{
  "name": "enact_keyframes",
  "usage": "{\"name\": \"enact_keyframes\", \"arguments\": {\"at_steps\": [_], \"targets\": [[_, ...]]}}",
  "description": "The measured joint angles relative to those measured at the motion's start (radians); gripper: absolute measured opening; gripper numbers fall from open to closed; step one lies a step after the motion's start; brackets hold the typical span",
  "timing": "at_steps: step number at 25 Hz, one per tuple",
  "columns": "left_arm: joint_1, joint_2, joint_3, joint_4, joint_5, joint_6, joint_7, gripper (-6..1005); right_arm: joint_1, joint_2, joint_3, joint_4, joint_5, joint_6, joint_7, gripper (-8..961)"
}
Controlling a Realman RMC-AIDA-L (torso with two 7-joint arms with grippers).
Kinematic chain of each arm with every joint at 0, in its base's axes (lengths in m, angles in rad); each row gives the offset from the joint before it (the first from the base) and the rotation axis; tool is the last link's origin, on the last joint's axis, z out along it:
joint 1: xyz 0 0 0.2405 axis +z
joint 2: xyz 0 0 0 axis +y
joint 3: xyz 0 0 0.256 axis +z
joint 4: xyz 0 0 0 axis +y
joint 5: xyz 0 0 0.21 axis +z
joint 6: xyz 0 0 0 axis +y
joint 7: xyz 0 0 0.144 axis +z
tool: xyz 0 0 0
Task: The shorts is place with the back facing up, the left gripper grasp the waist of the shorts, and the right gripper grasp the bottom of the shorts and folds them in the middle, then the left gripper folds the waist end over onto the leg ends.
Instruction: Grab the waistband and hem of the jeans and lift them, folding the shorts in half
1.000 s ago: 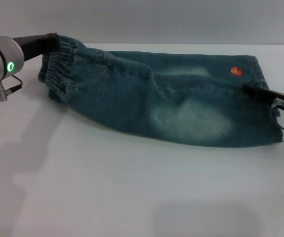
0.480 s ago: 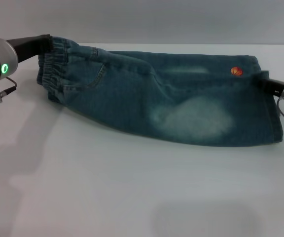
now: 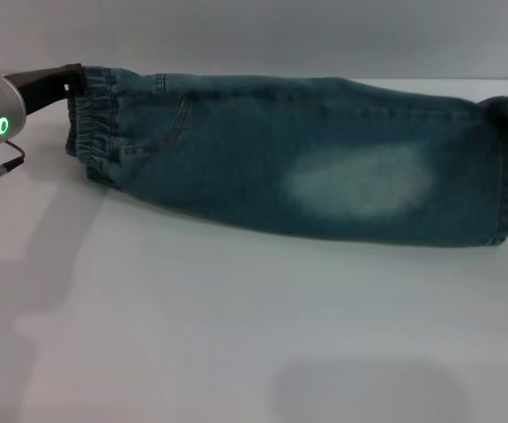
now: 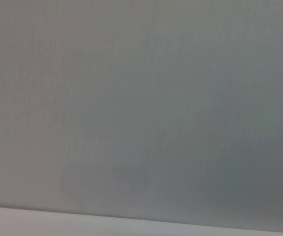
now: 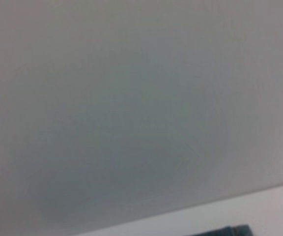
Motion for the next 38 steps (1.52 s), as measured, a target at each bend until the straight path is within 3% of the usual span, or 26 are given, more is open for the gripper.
{"name": "enact_keyframes", "arguments": {"at_steps": [17, 32, 38], "targets": [[-0.001, -0.002, 0.008, 0.024, 0.0, 0.029, -0.008, 72, 0.017, -0.014, 0.013, 0.049, -0.002, -0.006, -0.011, 10], [-0.056, -0.001, 0.01, 0.115, -0.011, 0.077, -0.002, 73, 0.085, -0.035, 0.014, -0.027, -0.007, -0.124, -0.122, 17], [-0.075, -0.001, 0.013, 0.162, -0.016, 0.134, -0.002, 73, 0.089, -0.034, 0.014, -0.047, -0.001, -0.166, -0.167, 241]]}}
